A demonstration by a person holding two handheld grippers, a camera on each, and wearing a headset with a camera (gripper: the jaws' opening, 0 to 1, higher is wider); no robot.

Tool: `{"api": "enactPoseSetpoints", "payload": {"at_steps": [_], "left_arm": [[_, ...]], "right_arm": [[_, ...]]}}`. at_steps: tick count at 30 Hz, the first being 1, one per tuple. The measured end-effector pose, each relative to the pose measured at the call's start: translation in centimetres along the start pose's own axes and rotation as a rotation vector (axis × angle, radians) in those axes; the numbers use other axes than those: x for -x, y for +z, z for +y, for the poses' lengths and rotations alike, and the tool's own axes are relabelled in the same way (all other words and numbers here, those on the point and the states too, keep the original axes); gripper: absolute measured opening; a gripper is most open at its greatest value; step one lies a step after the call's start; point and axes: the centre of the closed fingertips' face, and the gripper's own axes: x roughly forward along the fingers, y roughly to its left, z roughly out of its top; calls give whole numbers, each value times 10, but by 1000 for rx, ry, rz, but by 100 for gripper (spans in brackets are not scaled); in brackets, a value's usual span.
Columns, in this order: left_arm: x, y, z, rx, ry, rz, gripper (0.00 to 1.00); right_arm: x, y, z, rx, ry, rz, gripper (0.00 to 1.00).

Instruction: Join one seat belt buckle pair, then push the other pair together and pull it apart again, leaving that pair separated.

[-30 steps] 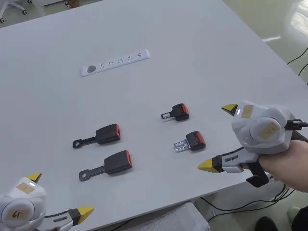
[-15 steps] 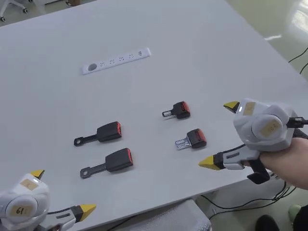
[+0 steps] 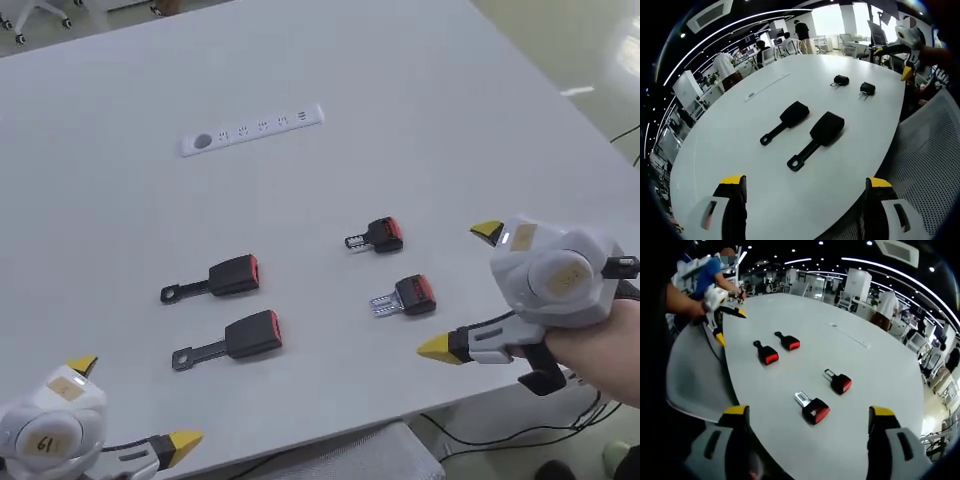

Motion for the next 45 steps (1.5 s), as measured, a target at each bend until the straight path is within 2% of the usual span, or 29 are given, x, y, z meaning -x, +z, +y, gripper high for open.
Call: {"api": "enactPoseSetpoints", "payload": {"at_steps": [5, 9, 12, 21, 35, 41, 45], "left_arm": [[0, 1, -2, -10, -6, 6, 100], [-1, 7, -1, -6, -3, -8, 100], [-5, 6, -4, -19, -12, 0, 100], [-7, 12, -10, -28, -25, -3, 100], [-7, 10, -9, -35, -29, -4, 100], [-3, 19, -1, -24, -15, -23, 100], [-3, 18, -1, -17, -15, -25, 100]], "right_arm": [[0, 1, -1, 0, -2, -4, 100], [2, 3, 0, 14, -3, -9, 100], [2, 1, -3, 7, -8, -7, 100], [5, 0, -6, -4, -21, -11, 100], [6, 1, -2, -2, -17, -8, 100], [5, -1, 3, 2, -7, -1, 100], [4, 0, 5, 10, 1, 3, 100]]}}
